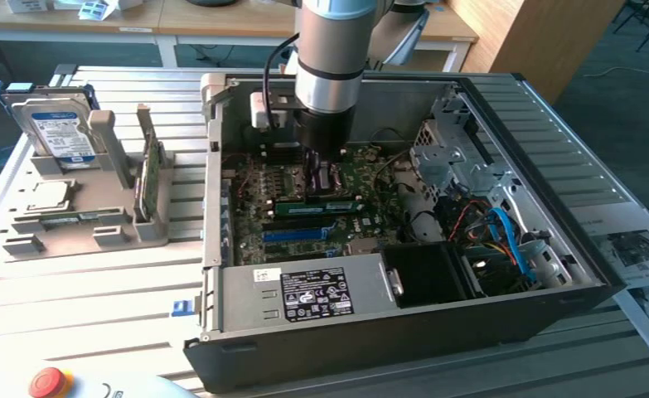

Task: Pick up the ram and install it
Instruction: 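Press down the ram until it locks into place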

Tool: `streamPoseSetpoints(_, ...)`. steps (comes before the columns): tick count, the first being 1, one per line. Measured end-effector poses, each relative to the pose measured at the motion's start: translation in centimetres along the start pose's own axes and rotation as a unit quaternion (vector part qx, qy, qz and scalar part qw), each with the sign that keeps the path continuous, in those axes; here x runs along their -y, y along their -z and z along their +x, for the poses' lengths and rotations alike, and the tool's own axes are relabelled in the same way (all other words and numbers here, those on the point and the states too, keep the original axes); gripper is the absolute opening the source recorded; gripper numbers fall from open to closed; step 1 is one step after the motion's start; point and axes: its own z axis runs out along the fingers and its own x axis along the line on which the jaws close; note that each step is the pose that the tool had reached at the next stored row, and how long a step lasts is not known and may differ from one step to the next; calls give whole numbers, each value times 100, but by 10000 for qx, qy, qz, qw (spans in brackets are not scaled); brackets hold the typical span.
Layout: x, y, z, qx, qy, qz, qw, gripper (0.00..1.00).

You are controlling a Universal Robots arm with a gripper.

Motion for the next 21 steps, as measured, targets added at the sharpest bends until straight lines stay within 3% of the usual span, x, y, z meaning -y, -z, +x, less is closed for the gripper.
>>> streamPoseSetpoints(21, 0, -22, -2, 1, 0, 0, 10000, 10)
